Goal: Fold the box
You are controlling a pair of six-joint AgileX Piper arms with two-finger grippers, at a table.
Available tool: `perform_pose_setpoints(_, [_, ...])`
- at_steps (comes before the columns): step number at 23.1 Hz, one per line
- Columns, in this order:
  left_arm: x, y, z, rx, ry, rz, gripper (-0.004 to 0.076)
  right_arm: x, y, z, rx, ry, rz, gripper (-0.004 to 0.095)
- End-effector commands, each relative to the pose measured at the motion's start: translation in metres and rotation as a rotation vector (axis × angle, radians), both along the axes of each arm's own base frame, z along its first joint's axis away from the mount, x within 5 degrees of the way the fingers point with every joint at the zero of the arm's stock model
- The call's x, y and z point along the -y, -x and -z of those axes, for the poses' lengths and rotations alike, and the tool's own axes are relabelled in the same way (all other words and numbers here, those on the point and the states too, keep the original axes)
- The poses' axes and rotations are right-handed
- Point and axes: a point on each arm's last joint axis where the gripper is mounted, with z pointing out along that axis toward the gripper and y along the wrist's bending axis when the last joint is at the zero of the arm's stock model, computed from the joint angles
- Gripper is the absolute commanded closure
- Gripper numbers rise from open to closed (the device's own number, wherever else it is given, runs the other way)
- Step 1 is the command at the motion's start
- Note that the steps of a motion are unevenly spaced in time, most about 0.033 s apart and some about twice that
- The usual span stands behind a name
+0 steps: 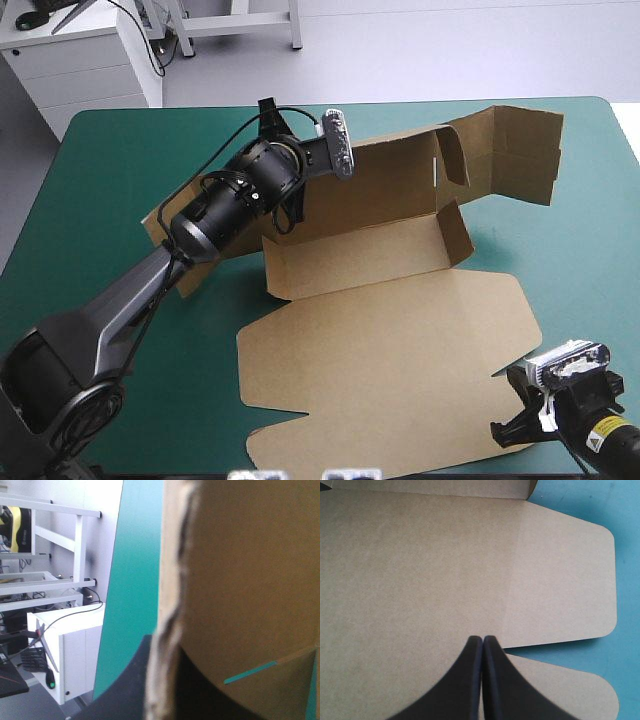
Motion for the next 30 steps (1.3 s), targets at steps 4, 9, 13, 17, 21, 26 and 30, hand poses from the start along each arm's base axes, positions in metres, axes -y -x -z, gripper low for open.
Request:
perform_pose_setpoints(4, [0.004,0.035,-0.021,0.258,-0.066,0.145,0.0731,-0.001,-0.004,-0.012,0.074,-0.027,0.005,0.0927])
perform_pose_setpoints(9, [-0.003,0.054,-0.006,0.372,-0.061,0.198,0.0731,-0.001,-0.004,-0.012,0.048,-0.084,0.047,0.0927])
perform_pose_setpoints(13, [-0.011,0.068,0.004,0.44,-0.071,0.265,0.0731,-0.001,-0.004,-0.014,0.047,-0.101,0.058,0.0927])
perform_pose_setpoints(17, [-0.015,0.073,0.016,0.476,-0.094,0.26,0.0731,-0.001,-0.007,-0.024,0.133,-0.132,0.062,0.0927])
perform_pose_setpoints(21, [-0.016,0.072,0.025,0.442,-0.065,0.223,0.0731,-0.001,-0.008,-0.037,0.216,-0.163,0.068,0.0927])
perform_pose_setpoints(26, [-0.017,0.068,0.033,0.417,-0.069,0.165,0.0731,0.0,-0.008,-0.059,0.332,-0.206,0.074,0.0927])
perform_pose_setpoints(30, [-0.016,0.066,0.039,0.398,-0.062,0.138,0.0731,-0.002,-0.013,-0.081,0.341,-0.207,0.071,0.0926])
